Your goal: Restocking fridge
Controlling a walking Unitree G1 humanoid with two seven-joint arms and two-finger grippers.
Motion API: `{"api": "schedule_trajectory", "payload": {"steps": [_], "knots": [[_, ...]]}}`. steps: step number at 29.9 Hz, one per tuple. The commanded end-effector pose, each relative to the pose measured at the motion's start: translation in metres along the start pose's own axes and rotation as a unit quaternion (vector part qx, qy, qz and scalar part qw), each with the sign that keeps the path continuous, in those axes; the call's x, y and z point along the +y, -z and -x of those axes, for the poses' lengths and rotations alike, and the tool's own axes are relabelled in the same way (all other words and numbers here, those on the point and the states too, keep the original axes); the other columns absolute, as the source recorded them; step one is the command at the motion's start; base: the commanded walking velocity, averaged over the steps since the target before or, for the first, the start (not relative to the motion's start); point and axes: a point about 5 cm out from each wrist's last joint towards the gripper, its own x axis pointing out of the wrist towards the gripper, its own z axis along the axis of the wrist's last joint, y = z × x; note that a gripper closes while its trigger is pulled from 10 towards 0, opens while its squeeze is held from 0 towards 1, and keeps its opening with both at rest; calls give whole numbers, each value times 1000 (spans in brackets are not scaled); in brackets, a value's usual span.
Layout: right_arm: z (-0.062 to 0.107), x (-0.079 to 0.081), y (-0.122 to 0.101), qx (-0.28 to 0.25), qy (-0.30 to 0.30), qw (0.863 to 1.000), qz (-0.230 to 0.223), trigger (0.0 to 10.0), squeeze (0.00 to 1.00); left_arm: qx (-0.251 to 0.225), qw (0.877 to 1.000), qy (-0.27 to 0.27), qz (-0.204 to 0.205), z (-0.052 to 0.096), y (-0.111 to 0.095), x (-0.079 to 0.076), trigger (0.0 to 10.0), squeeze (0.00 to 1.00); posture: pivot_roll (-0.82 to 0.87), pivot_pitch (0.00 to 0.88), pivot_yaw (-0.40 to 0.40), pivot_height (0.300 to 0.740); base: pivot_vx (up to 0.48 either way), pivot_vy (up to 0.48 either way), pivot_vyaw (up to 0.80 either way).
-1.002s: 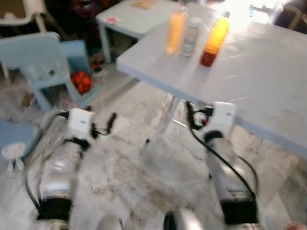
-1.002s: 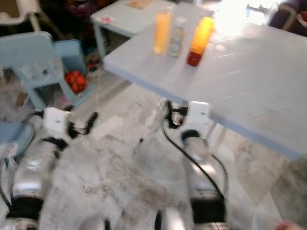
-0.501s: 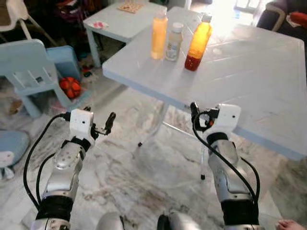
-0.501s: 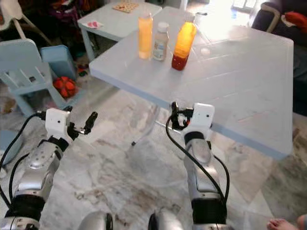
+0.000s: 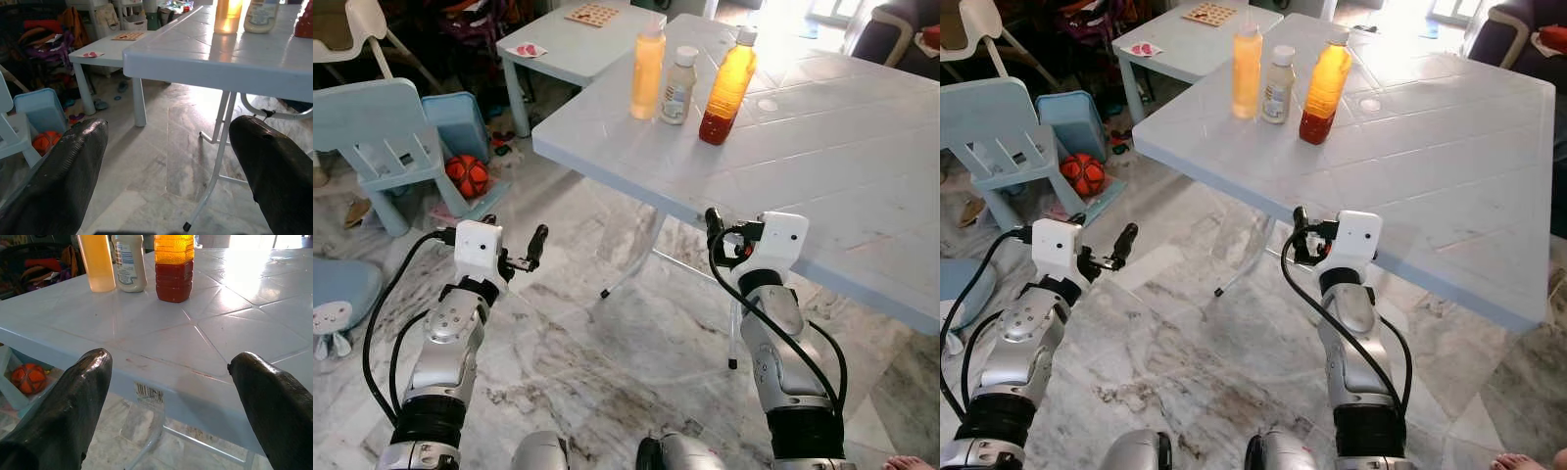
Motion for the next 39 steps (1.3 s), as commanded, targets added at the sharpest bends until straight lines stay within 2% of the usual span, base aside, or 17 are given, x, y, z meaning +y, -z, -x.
{"api": "schedule_trajectory", "payload": {"steps": [1, 17, 30, 35, 38, 39], "knots": [[-1, 1, -6, -15, 0, 1000, 6, 10000, 0, 7, 1000, -4, 1, 0, 2, 2, 10000, 0, 62, 80, -34, 740, 0, 0, 0], [-3, 0, -7, -16, 0, 1000, 8, 10000, 0, 11, 1000, -15, 12, 0, 5, 3, 10000, 0, 61, 84, -33, 740, 0, 0, 0], [-5, 1, -12, -31, -1, 999, 22, 10000, 0, -6, 1000, 4, 27, -4, -1, 1, 10000, 0, 58, 87, -32, 740, 0, 0, 0], [-3, 1, -12, -33, -5, 999, 26, 10000, 0, -33, 999, 8, 34, -10, -10, 1, 10000, 0, 55, 87, -33, 740, 108, 0, 0], [0, 1, -16, -45, -11, 998, 43, 10000, 0, -64, 994, 24, 84, -13, -27, -2, 10000, 0, 38, 86, -27, 740, 279, 0, 0], [2, 0, -18, -51, -15, 997, 52, 10000, 0, -67, 994, 32, 77, -12, -31, -2, 10000, 0, 40, 86, -24, 740, 296, 0, 0]]}}
